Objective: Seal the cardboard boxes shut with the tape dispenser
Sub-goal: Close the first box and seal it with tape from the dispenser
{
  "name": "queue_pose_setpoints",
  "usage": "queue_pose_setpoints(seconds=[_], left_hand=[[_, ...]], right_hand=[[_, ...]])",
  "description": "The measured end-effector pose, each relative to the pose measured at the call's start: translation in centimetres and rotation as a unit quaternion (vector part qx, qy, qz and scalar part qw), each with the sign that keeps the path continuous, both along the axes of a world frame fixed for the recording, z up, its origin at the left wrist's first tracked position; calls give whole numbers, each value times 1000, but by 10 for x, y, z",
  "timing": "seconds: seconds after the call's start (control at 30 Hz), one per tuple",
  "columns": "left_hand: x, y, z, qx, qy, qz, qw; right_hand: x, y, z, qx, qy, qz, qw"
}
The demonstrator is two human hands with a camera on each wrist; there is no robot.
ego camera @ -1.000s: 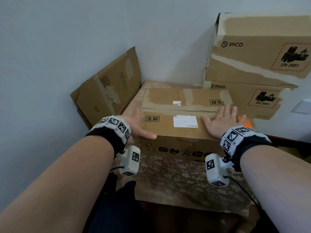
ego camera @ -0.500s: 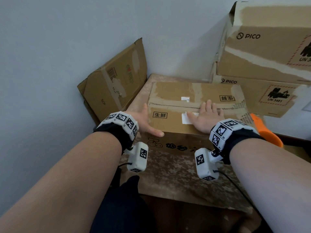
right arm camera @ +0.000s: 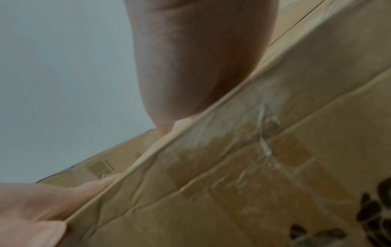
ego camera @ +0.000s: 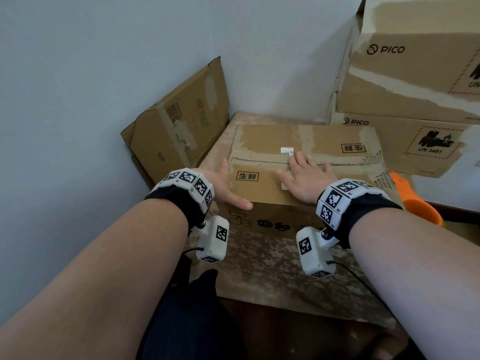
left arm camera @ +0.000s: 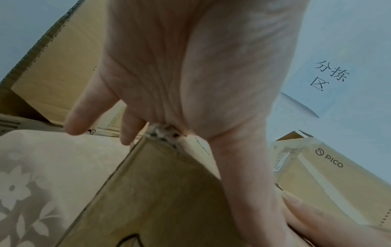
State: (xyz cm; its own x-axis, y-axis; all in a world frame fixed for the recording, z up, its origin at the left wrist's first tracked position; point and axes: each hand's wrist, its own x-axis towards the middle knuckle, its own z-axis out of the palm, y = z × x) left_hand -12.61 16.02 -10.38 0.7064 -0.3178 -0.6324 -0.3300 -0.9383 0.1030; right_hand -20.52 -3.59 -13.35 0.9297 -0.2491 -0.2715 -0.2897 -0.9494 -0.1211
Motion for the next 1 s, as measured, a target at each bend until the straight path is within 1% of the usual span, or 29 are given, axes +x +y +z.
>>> queue_pose_setpoints(seconds=[0.13, 0.23, 0.3, 0.4, 0.5, 0.63, 0.77, 0.87, 1.0], left_hand=[[10, -4, 3, 29, -6, -25, 999], [12, -10, 14, 49, -30, -35, 998], [9, -18, 20, 54, -61, -45, 996], [2, -45, 20, 4, -120, -41, 992], [-4, -71, 9, -47, -155, -14, 987], [-7, -79, -10, -50, -171, 34, 983], [-6, -81, -19, -35, -186, 58, 980], [-5, -83, -21, -21, -182, 57, 981], [-6, -89, -21, -8, -171, 34, 985]], right_hand=[[-9, -15, 6, -3, 12, -10, 1000], [-18, -35, 8, -10, 17, -37, 999], [-24, -50, 9, -8, 13, -66, 998], [-34, -68, 8, -11, -2, -121, 993], [-43, -77, 6, -25, -15, -153, 988], [-51, -83, 2, -14, -34, -172, 984], [-52, -82, -1, 9, -57, -182, 982], [-53, -83, -2, 17, -64, -179, 982], [-55, -84, -1, 27, -57, -166, 984]])
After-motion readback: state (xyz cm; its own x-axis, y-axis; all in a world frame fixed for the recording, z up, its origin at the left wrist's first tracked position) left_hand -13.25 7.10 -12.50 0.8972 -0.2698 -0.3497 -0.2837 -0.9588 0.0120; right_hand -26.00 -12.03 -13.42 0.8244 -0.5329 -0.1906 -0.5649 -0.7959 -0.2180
